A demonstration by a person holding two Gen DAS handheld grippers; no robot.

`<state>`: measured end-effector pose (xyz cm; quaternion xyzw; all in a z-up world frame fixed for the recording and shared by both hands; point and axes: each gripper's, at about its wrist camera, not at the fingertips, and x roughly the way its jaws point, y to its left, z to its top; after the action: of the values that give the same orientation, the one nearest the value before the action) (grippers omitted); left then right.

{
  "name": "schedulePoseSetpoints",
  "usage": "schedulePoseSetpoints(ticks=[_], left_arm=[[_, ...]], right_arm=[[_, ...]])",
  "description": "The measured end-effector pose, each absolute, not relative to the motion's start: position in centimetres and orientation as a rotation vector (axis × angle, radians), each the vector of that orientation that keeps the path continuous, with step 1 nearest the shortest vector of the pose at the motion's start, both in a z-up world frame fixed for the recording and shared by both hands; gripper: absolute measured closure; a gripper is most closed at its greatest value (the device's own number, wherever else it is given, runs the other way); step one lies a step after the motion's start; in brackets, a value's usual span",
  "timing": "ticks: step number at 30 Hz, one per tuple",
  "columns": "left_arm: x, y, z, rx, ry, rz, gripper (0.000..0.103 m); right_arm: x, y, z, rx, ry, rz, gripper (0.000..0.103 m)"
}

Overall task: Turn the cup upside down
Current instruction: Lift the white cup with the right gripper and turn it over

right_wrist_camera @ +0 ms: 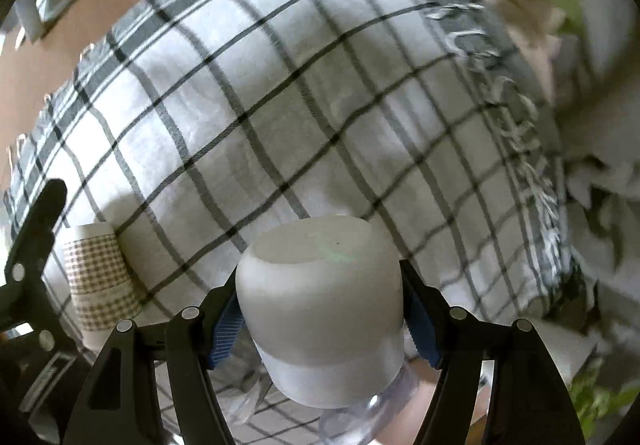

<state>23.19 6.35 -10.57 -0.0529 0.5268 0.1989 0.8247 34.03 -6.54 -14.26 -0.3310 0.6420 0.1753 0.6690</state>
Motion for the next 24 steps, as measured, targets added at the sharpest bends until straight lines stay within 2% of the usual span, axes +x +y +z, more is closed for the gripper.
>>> schedulePoseSetpoints(ticks=[14, 24], left_arm=[[19.0, 3.5, -7.1, -0.017, 1.076, 0.281, 0.000], [14.4, 1.5, -7.1, 0.068, 1.082, 0.145, 0.000]], right_arm=[[24.7, -10.8, -8.1, -0.398, 1.301, 0.261, 0.033], [17.3, -15.1, -8.6, -0.076, 1.251, 0.158, 0.033]])
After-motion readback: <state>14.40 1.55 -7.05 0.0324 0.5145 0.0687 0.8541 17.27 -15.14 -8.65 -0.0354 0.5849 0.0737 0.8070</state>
